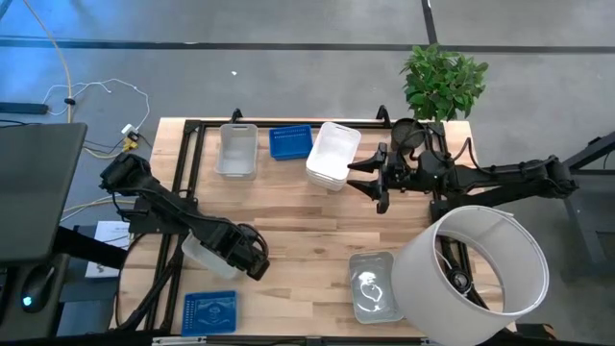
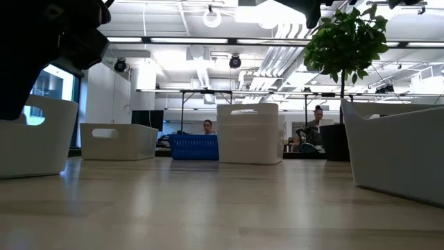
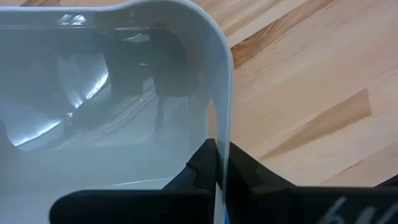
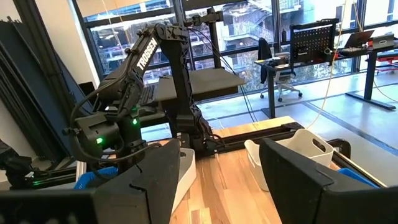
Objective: Stack baskets by color
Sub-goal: Stack the bottom left gray bin on the top gray bin
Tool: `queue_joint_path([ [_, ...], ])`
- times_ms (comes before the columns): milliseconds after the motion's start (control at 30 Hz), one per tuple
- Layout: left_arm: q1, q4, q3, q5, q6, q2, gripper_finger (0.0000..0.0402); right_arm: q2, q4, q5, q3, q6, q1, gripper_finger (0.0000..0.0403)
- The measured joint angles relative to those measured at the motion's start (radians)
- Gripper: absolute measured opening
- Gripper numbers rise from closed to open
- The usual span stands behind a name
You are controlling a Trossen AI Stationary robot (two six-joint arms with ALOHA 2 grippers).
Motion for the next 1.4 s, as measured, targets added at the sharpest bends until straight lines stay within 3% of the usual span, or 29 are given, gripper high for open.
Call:
queue_joint_path([
  [400, 0.002, -0.001, 0.003, 0.022, 0.05, -0.009, 0.0, 0.0, 0.0, 0.0, 0.0, 0.0, 0.0, 0.0209],
  [633, 0.021, -0.093, 0.094, 0.032, 0.22, -0.041, 0.0, -0.001, 0.0, 0.0, 0.0, 0.0, 0.0, 0.0209],
  [833, 0.069, -0.231, 0.247, -0.011, 0.432, -0.065, 0.0, -0.001, 0.004, 0.0, 0.0, -0.001, 0.0, 0.0209],
  [1133, 0.112, -0.596, 0.537, -0.195, 0.692, -0.061, 0.0, 0.0, 0.006, 0.0, 0.0, -0.001, 0.0, 0.0209],
  [1267, 0.116, -0.703, 0.648, -0.367, 0.806, -0.061, 0.0, 0.0, 0.006, 0.0, 0.0, 0.0, 0.0, 0.0209],
  [1400, 0.116, -0.697, 0.722, -0.56, 0.926, -0.077, 0.0, -0.001, 0.006, 0.0, 0.0, 0.0, 0.0, 0.0209],
])
